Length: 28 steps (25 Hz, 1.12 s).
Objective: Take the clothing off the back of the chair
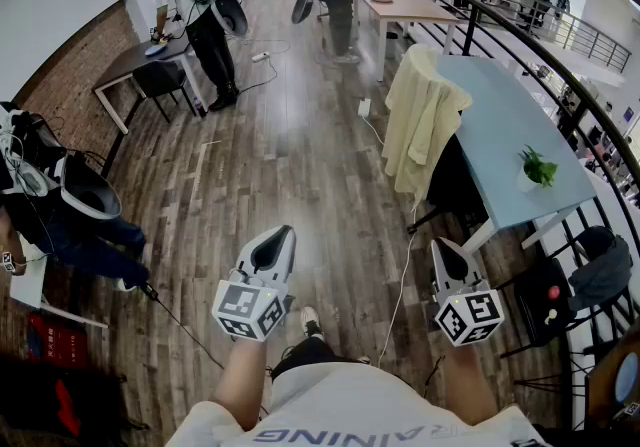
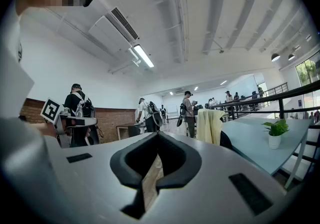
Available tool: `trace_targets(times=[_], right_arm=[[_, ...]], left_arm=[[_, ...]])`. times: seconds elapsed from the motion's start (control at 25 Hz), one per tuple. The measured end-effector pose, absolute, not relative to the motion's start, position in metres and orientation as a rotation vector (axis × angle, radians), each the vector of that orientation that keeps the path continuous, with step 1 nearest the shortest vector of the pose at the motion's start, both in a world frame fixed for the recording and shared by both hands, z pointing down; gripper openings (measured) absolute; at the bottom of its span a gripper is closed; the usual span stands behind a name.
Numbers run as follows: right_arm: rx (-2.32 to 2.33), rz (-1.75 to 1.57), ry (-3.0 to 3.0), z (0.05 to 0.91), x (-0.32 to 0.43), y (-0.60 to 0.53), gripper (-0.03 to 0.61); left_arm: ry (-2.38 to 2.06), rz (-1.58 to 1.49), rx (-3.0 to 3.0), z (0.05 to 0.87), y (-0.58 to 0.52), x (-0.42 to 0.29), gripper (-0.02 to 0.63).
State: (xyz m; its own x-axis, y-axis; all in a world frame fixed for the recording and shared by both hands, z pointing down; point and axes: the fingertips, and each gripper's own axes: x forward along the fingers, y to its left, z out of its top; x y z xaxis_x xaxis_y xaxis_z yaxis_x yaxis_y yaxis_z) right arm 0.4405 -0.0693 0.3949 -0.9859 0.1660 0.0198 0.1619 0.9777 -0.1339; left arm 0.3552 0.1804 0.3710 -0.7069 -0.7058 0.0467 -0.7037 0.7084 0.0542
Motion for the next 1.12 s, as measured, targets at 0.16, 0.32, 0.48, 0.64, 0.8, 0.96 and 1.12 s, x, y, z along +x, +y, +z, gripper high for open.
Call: trace_targets(times=[0.16,0.32,0.48,0.64,0.8,0.96,1.12], right_arm=[[-0.268,0.205,-3.088,0.398,0.435,-0.067,0.023],[-0.292,0.195,-3.085,0.398,0.431,-0.060,0.021],[-0.310,0.207,-3.077,0.400,0.425,-0.054,0.021],[-0.307,0.230,-3.078,0.402,0.418,-0.051,0.022],[-0.329,0.251,-3.072,0.409,0.408,-0.046,0.022],[-0.356,0.255,-3.042,0.419,0.389,-0.040,0.021],[-0.370,0.271,-3.019,0.424,0.354,-0.032,0.022]], left_arm=[[-2.837,-0.062,1.185,0.373,0.178,0.351,0.044],[-2.835,-0.065,1.185,0.374,0.179,0.349,0.044],[-2.833,-0.072,1.181,0.376,0.182,0.346,0.043],[-2.826,-0.072,1.172,0.378,0.187,0.340,0.044],[-2.819,-0.074,1.149,0.385,0.192,0.331,0.044],[-2.810,-0.086,1.125,0.393,0.197,0.314,0.043],[-2.797,-0.102,1.106,0.399,0.205,0.285,0.043]])
